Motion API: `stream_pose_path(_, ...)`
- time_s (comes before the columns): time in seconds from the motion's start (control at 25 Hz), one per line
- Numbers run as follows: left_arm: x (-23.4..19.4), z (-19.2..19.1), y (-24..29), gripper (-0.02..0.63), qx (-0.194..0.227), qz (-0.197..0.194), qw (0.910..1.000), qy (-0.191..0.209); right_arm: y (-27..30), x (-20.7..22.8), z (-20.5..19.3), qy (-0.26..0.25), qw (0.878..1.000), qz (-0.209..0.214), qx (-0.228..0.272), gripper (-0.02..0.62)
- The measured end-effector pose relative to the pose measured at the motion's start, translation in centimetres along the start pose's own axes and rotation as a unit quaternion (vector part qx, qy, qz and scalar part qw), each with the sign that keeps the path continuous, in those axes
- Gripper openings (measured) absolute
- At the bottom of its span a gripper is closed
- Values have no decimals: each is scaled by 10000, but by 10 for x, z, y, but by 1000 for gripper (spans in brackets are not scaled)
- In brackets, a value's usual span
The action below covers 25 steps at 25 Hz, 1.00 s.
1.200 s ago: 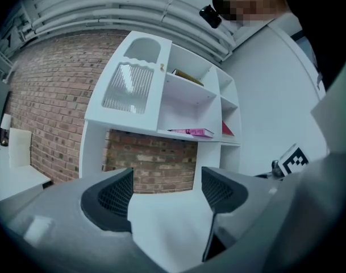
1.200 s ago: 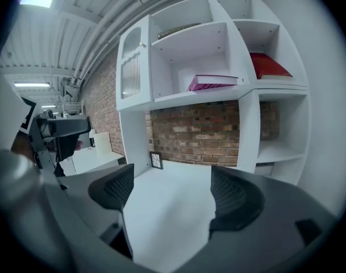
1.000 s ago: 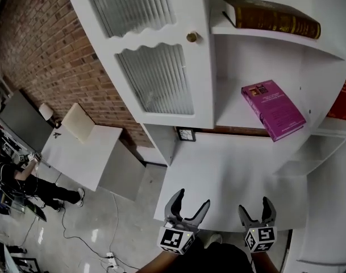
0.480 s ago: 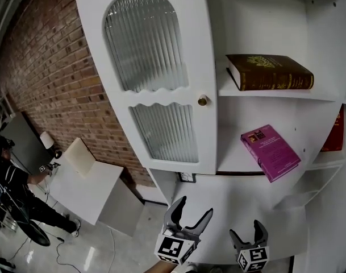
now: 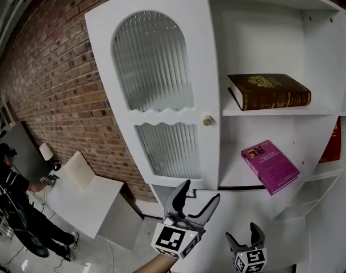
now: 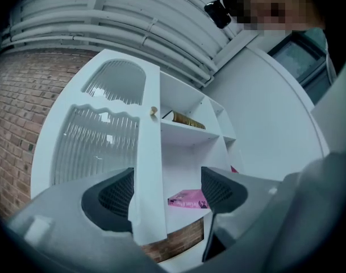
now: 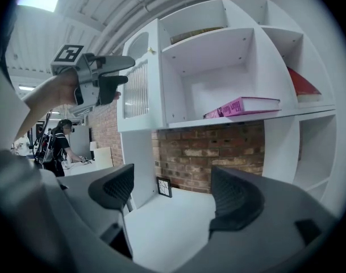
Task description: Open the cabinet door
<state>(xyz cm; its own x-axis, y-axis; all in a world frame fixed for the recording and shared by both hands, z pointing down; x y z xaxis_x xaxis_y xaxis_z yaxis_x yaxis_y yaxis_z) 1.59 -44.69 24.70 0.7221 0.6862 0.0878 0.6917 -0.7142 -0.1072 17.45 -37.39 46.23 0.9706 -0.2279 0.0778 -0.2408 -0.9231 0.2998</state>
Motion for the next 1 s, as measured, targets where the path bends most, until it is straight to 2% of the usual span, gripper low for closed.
stream_pose_path(0.28,-13,56,20,356,481,-90,9988,-33,14,-10,14,-63,9999,91,93,405)
stream_pose_path(0.44,-18,80,32,356,655,-96,9977,162,21,-15,18,-100,9997,163,132,405)
stream_pose_path(0.8,-20,118,62,356,949,-10,9943,494,27,-14,22,-142,9995,215,167,405)
stream_pose_path(1.0,-26,125,77,354,976,74,9938,521,29,-7,21,-112,9996,196,147,405)
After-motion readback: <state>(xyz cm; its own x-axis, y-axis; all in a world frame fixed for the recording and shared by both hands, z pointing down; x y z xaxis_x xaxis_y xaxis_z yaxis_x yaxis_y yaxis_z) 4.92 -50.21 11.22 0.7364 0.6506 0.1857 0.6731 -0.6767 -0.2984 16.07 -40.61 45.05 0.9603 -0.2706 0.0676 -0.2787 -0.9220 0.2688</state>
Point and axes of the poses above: the fingertips, and each gripper's own axes: y forward along the fingers, x to its right, z out of its top, the point moved 5 cm from there along -y, backward along the fingers, and after that the axes turned 7 degrees about -x, right-handed, at the moved point
